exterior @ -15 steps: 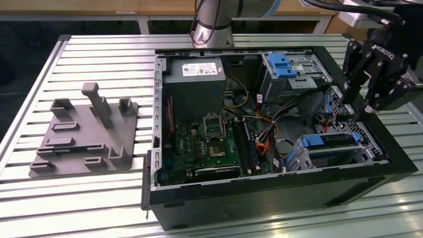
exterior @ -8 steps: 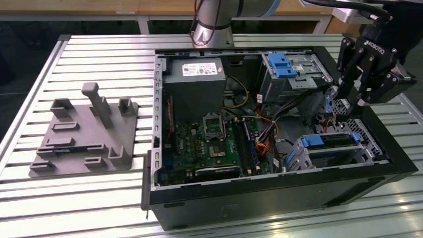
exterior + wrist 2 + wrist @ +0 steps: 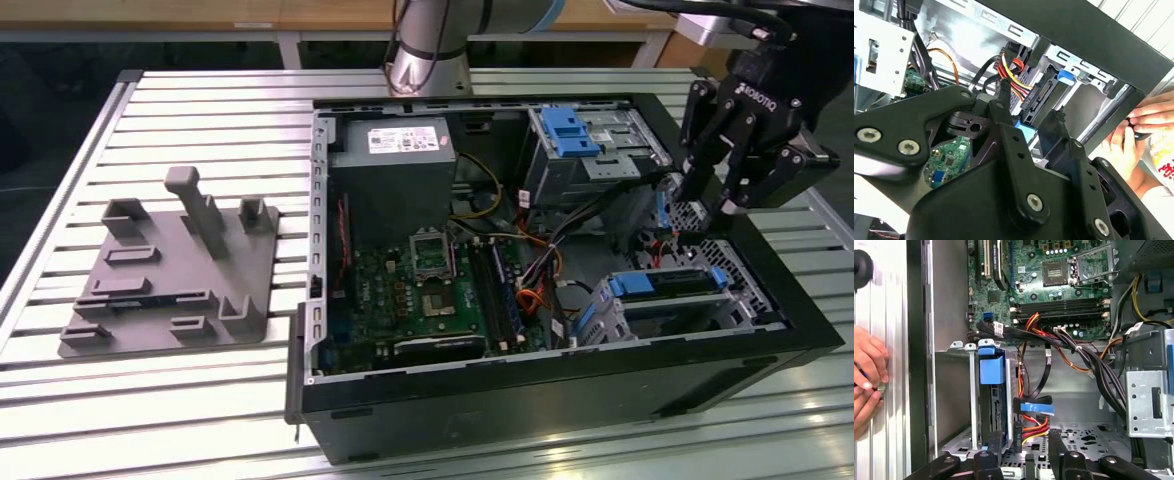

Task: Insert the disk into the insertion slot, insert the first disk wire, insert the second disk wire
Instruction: 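Insert the first disk wire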

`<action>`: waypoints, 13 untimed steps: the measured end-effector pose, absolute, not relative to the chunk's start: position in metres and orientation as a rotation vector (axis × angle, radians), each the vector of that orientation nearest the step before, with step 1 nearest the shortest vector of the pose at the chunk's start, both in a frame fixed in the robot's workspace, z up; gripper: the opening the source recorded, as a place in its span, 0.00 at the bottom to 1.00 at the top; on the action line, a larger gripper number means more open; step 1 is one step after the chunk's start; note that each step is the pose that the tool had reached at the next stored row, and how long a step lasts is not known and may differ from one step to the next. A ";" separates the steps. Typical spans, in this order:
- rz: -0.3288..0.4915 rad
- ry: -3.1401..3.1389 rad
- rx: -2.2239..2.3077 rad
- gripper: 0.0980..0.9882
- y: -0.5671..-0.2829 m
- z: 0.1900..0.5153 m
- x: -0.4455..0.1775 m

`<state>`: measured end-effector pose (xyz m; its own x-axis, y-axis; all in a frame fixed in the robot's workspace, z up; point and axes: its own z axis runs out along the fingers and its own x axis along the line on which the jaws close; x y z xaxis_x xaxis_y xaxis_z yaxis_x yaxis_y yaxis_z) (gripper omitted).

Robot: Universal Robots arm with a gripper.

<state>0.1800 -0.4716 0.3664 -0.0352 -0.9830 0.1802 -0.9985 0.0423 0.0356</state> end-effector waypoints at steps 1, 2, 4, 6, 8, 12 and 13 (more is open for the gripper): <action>0.150 -2.146 2.064 0.45 -0.472 0.366 0.180; 0.149 -2.143 2.061 0.45 -0.472 0.365 0.181; 0.147 -2.136 2.056 0.45 -0.472 0.364 0.181; 0.145 -2.133 2.054 0.45 -0.472 0.361 0.182; 0.144 -2.132 2.053 0.45 -0.472 0.359 0.184; 0.142 -2.131 2.053 0.36 -0.472 0.355 0.187; 0.142 -2.131 2.053 0.36 -0.472 0.355 0.187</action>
